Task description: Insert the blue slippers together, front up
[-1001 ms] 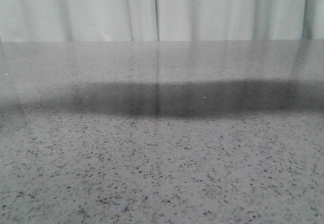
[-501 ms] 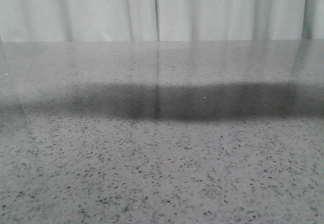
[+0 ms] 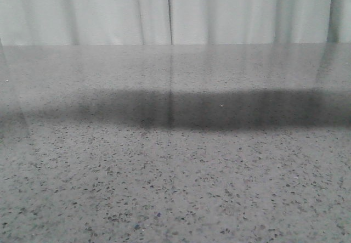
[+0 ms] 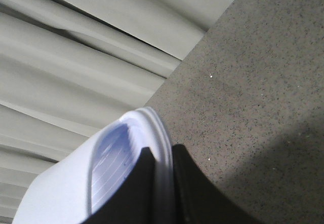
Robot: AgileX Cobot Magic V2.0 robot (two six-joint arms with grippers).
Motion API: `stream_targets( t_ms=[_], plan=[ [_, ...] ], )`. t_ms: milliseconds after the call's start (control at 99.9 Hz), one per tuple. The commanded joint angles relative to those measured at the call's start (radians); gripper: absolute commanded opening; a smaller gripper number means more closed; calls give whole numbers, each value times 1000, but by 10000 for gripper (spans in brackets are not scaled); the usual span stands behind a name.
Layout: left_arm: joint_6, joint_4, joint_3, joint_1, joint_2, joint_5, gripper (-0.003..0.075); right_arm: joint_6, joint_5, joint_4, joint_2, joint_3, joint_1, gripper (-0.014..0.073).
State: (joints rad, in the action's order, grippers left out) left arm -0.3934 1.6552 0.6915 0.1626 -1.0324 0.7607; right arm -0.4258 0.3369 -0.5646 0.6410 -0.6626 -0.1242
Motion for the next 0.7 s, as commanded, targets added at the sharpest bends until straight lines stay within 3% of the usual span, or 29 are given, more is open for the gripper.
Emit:
stream_targets(
  t_ms=[0, 450, 691],
  plan=[
    [3, 93, 26, 30, -9, 47, 16, 9, -71, -15, -3, -37, -3, -107],
    [-31, 165, 26, 82, -53, 71, 16, 43, -244, -15, 118, -37, -191, -107],
    [-40, 189, 26, 82, -53, 136, 16, 50, -280, 13, 135, -37, -202, -107]
  ],
)
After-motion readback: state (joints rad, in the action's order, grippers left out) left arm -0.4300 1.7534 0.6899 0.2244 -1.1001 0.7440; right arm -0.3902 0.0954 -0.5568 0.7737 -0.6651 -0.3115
